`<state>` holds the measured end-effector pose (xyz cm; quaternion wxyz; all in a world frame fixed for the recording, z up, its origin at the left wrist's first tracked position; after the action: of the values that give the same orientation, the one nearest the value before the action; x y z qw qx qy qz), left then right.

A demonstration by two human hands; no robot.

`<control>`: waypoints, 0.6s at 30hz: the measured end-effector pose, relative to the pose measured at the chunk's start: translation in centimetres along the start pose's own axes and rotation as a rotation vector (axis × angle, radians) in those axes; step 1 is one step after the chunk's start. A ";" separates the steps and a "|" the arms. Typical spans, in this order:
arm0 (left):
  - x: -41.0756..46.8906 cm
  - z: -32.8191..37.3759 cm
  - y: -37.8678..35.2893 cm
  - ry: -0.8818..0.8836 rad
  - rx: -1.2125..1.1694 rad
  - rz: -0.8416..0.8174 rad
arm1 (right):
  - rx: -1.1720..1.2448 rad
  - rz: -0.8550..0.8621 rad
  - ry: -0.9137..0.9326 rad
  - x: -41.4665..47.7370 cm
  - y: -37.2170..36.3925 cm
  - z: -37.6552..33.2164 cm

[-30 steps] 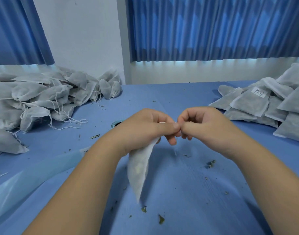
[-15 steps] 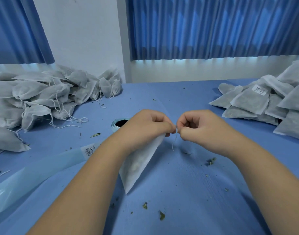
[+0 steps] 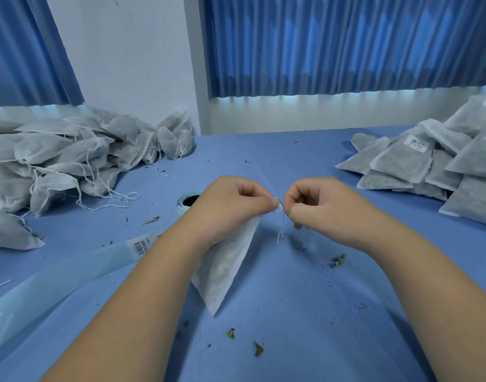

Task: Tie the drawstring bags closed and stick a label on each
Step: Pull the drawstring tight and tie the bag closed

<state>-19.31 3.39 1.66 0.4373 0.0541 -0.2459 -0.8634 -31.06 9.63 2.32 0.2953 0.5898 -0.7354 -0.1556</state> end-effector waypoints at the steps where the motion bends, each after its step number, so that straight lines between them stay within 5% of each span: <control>1: 0.1 -0.2 0.2 0.017 -0.006 0.020 | 0.011 0.019 0.008 0.1 0.2 -0.1; 9: 0.3 -0.4 0.1 0.021 0.009 0.032 | 0.144 0.088 0.034 0.4 0.3 -0.3; 18: 0.4 0.0 0.0 -0.035 0.161 0.121 | -0.028 0.200 0.009 0.3 0.6 0.0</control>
<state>-19.55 3.09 1.68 0.4785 0.0588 -0.3250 -0.8136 -31.54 9.46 2.71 0.3209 0.5101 -0.7869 -0.1330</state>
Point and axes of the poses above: each hand's wrist, its own x-axis towards the middle knuckle, its own y-axis out of the back of the hand, z = x × y, the point moved 10 cm from there along x, towards the middle knuckle, and after that the axes turned 1 degree about -z, right-handed, at the moved point
